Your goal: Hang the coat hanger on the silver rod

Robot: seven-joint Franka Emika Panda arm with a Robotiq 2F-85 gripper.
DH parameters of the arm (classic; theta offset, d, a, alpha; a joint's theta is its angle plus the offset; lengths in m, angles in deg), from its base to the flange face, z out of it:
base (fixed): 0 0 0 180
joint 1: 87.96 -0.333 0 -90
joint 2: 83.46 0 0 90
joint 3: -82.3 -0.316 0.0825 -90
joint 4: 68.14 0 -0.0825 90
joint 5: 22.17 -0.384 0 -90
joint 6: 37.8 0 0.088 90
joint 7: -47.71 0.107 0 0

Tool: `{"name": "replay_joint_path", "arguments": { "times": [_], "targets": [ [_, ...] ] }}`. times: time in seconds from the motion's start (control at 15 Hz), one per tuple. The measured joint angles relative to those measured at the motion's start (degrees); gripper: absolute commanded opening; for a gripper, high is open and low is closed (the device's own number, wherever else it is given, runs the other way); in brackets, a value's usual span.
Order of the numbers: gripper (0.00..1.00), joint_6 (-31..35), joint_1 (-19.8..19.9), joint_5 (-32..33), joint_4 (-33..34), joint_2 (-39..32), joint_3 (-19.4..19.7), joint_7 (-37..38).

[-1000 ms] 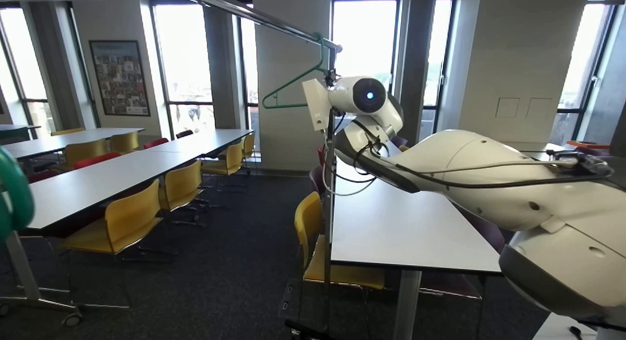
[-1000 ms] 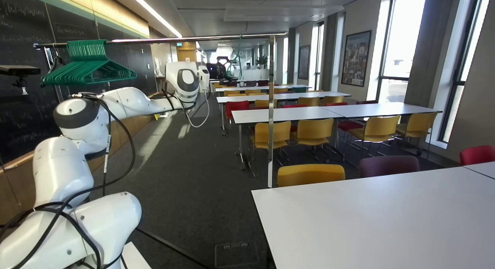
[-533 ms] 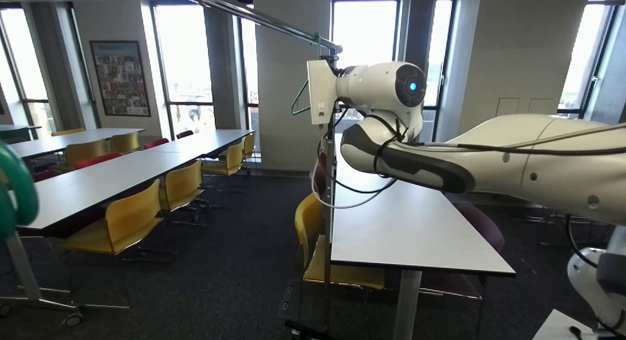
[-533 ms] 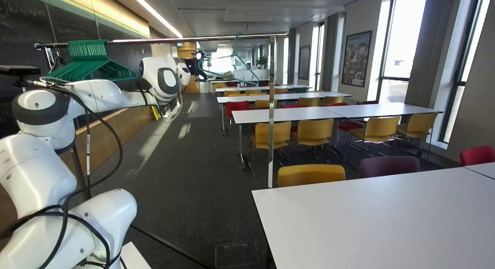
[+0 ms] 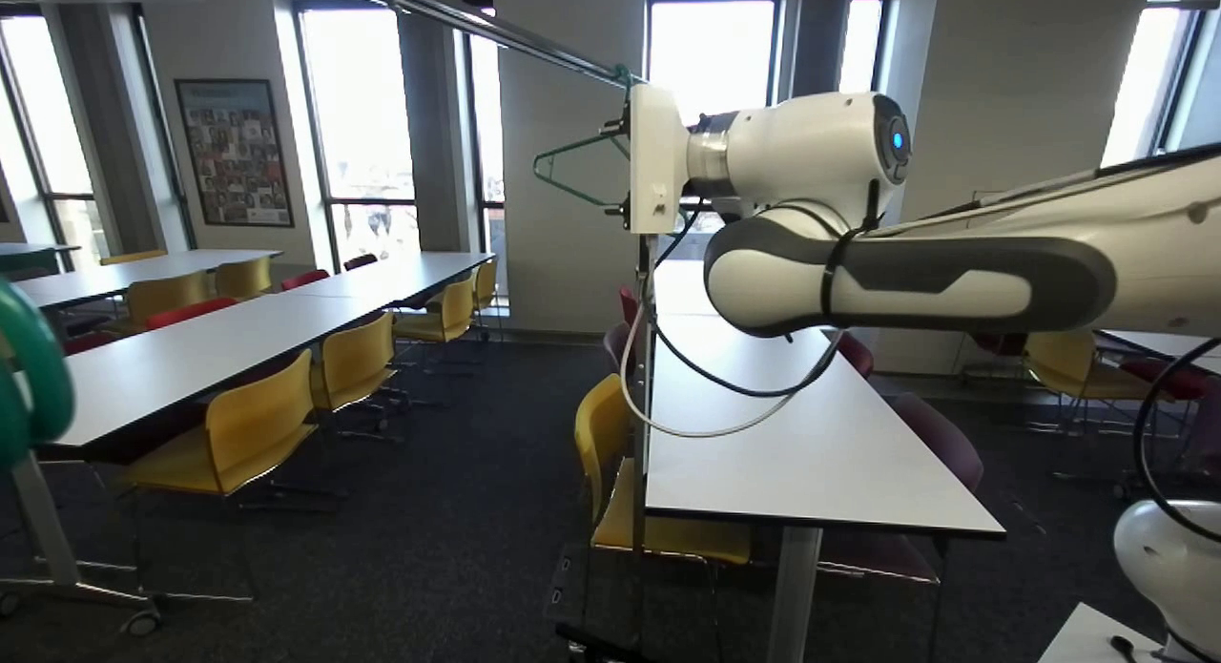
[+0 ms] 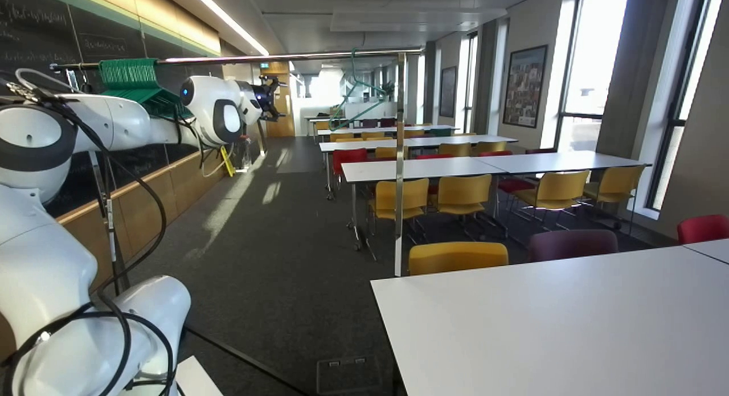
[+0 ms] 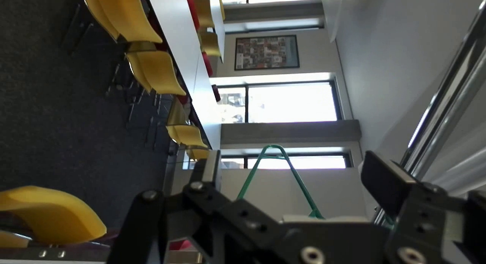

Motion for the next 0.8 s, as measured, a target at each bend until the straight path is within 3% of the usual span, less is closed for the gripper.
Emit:
{"name": "replay_joint_path", "arguments": {
  "times": [0.2,0.4,0.6,0.8],
  "targets": [
    [1.00,-6.25,-10.13,-1.69,-1.52,3.89,7.25,-3.81],
    [1.00,-21.16,-18.10,-1.92,-3.55,1.90,18.78,-5.26],
    [1.00,-35.95,-18.43,-2.29,-5.55,-3.22,25.68,-6.78],
    [1.00,-50.45,-15.90,-2.29,-6.17,-6.62,28.14,-6.94]
  ]
}}
